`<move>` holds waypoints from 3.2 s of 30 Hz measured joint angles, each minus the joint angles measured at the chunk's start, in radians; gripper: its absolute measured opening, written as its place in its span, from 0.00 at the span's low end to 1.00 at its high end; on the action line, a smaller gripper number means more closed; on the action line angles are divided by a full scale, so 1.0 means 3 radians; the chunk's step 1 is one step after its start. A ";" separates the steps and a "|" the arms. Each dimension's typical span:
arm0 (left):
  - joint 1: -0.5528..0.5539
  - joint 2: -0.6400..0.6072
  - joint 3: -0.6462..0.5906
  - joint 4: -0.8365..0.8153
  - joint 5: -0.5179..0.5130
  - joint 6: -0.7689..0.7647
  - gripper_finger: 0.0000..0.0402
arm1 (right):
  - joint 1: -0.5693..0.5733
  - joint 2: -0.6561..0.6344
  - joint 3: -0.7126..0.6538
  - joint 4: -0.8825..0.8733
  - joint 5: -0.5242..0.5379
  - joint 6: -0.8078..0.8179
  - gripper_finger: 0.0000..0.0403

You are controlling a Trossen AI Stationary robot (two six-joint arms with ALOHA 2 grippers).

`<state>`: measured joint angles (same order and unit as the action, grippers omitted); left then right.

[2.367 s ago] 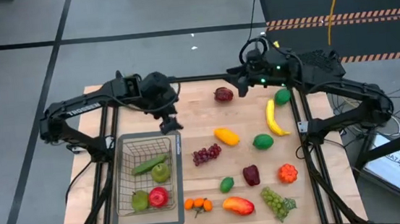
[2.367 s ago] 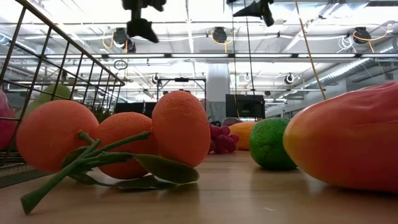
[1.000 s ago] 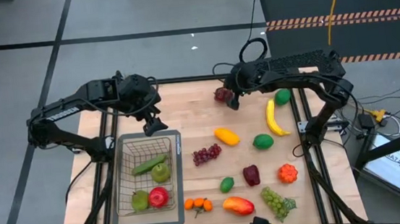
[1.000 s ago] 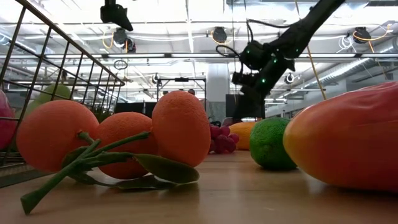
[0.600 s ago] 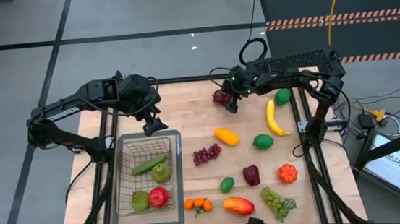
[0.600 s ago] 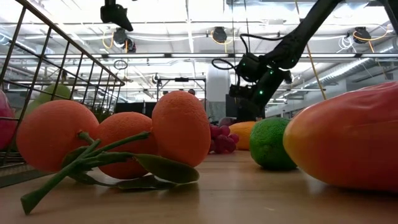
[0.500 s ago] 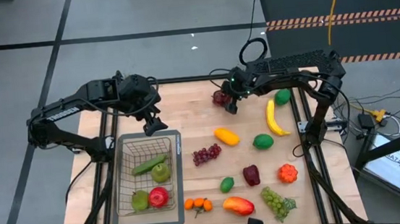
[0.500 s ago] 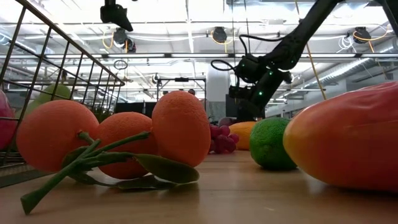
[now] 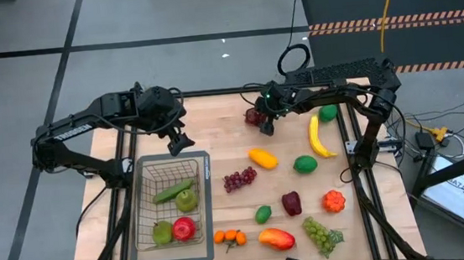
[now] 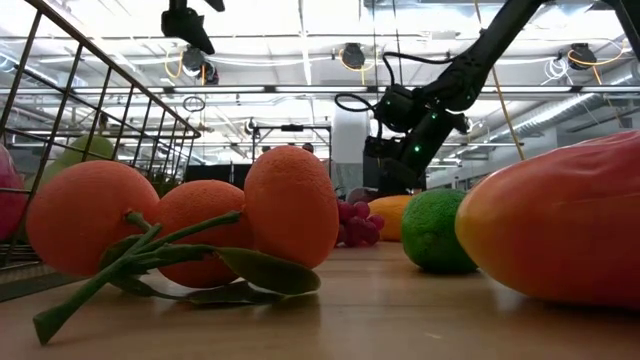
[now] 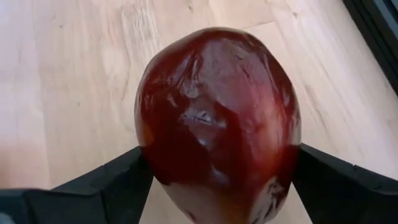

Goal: Build produce basket
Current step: Put the top dark red apple into the wire basket

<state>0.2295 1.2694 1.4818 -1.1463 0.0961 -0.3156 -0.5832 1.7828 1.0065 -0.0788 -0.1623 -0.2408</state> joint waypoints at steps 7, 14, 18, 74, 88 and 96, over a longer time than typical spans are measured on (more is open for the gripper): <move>0.0000 0.0003 -0.0028 0.0198 -0.0157 -0.0030 0.99 | 0.0137 -0.0059 0.0000 -0.0008 -0.0005 0.0569 0.83; 0.0000 0.0003 -0.0029 0.0411 -0.0220 -0.0025 0.99 | 0.0275 -0.0375 0.0000 -0.0024 -0.0080 0.1001 0.83; 0.0000 0.0003 -0.0032 0.0501 -0.0276 -0.0066 0.99 | 0.0331 -0.0586 0.0000 -0.0007 -0.0085 0.1184 0.83; 0.0632 -0.0031 -0.0033 0.1561 -0.0043 -0.0273 0.99 | 0.0369 -0.1209 0.0000 0.1295 -0.1285 0.3372 0.83; 0.1074 -0.0347 -0.0027 0.1811 0.0488 0.0151 0.99 | 0.0424 -0.1532 0.0001 0.1360 -0.1209 0.3680 0.83; 0.0948 -0.0245 -0.0027 0.2473 0.0707 0.0097 0.99 | 0.0468 -0.1611 0.0000 0.1373 -0.1207 0.3728 0.83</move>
<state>0.5139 1.1958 1.4738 -0.4045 0.3081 -0.2864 -0.4428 1.2995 1.0066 0.3332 -0.5245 0.8776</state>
